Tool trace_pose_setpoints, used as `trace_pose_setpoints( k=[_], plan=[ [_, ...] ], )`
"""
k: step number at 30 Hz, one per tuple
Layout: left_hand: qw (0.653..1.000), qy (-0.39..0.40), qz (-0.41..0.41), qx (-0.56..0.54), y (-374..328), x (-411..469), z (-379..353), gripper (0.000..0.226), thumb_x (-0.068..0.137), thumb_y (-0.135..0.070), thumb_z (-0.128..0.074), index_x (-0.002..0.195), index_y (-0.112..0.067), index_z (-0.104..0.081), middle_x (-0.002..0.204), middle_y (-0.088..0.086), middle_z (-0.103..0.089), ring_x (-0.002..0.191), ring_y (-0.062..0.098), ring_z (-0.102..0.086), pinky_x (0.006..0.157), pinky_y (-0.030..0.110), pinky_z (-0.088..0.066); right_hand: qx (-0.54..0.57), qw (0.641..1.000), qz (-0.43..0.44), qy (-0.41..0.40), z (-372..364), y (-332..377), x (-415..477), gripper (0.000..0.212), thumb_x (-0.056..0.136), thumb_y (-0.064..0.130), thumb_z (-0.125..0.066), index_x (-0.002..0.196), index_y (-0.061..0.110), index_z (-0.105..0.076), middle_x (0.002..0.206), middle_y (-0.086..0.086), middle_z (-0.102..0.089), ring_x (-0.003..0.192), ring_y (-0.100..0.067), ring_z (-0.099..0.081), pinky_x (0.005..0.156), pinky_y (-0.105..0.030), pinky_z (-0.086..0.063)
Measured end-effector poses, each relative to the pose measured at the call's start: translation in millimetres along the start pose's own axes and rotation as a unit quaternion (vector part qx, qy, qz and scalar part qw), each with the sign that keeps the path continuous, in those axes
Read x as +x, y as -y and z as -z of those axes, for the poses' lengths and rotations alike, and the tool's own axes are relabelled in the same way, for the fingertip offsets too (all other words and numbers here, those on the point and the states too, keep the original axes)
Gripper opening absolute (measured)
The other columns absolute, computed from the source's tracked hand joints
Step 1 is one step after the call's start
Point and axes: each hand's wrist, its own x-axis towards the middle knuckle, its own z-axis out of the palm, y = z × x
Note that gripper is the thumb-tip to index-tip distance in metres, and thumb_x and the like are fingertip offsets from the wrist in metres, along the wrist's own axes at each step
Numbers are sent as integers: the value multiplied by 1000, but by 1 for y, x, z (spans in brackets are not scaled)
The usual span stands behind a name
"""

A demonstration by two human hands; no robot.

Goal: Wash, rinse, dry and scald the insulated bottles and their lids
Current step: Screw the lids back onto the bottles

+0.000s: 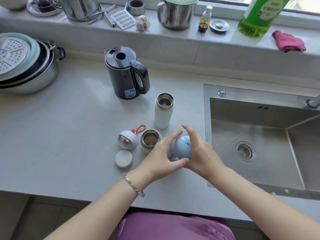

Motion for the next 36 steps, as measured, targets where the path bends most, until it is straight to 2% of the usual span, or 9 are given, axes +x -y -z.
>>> trace_pose_setpoints(
  k=[2,5,7,9,13,22,27,33,36],
  plan=[
    [998,-38,-19,56,-4,5,-2,71,70,-31,-78,128,-49,-40,130,-11,-48,124,8,-43,103,30,-41,117,992,-43,-36,-9,-10,-4,103,66,22,-82,144,29,-15,135,-5,-44,123,-20,-47,92,-22,-37],
    [997,-48,-17,53,-4,8,4,70,67,-25,-82,118,-52,-42,121,-14,-54,107,-10,-45,101,25,-42,300,947,-116,-24,-27,-25,-6,107,58,12,-87,140,33,-21,133,9,-46,117,-10,-49,81,-5,-39],
    [998,-39,-11,45,-3,7,7,70,66,-24,-83,116,-55,-44,117,-18,-56,104,-11,-48,93,24,-48,357,924,-137,-5,-46,-30,-3,95,54,7,-88,126,39,-36,120,11,-56,110,-13,-56,74,-11,-49],
    [999,-45,-2,30,-4,6,8,70,66,-21,-84,118,-51,-47,117,-16,-58,110,-1,-52,86,21,-52,355,922,-148,-42,-61,-30,2,81,49,15,-89,112,43,-47,108,11,-63,101,-12,-63,76,-25,-55],
    [998,-35,-3,46,-10,9,13,69,66,-21,-84,112,-56,-46,112,-24,-57,108,4,-55,82,23,-54,296,940,-152,-79,-56,-29,7,67,48,24,-88,101,43,-52,99,18,-62,92,-6,-61,78,-28,-52],
    [1000,29,2,13,-39,10,21,63,57,-26,-80,102,-60,-54,111,-12,-63,85,11,-67,76,35,-58,226,970,-85,-31,-21,-32,-4,80,42,19,-94,94,48,-40,98,23,-48,90,5,-51,69,-2,-36],
    [993,54,-68,81,-62,-2,29,60,57,-36,-70,107,-61,-47,97,-33,-60,92,-2,-60,79,9,-44,199,978,-41,-35,0,-22,-13,80,44,19,-93,95,47,-39,98,18,-40,92,22,-42,71,1,-35],
    [977,-26,-124,173,-84,4,30,68,53,-56,-68,114,-51,-39,105,-19,-56,95,-5,-52,81,8,-40,237,968,-41,-65,26,5,-13,83,40,24,-94,98,49,-41,97,26,-50,93,18,-47,70,-4,-40],
    [979,-54,-138,143,-92,6,25,68,52,-44,-77,110,-50,-41,108,-18,-53,100,-9,-47,82,1,-34,263,959,-48,-91,32,12,-13,75,41,23,-94,92,46,-45,86,24,-58,80,15,-53,63,-5,-42]
  ],
)
